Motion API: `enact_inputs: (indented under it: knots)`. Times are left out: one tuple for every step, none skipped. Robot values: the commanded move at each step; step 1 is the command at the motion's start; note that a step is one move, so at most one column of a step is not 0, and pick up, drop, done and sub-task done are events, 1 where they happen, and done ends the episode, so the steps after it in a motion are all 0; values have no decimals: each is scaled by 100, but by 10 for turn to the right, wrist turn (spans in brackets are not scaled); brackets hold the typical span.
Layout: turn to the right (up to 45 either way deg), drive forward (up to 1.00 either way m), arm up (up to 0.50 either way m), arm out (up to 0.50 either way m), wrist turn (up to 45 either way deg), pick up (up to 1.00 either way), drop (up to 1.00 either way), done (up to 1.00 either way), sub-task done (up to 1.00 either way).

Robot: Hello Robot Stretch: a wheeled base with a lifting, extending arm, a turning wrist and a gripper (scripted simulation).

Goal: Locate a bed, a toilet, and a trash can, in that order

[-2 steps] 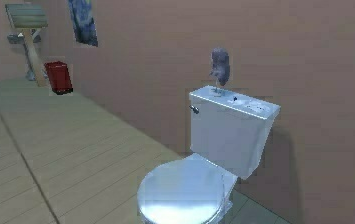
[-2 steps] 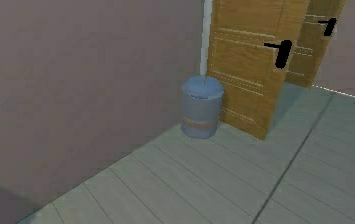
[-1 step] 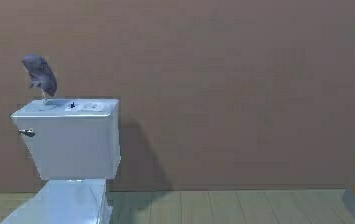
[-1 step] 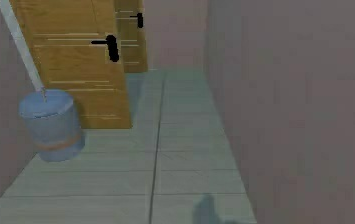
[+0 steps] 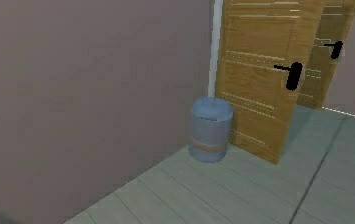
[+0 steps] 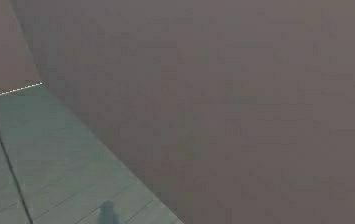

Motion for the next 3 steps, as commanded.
enact_inputs:
  knots:
    - [270, 0, 0, 0, 0, 0, 0, 0, 0]
    - [0, 100, 0, 0, 0, 0, 0, 0, 0]
    - [180, 0, 0, 0, 0, 0, 0, 0, 0]
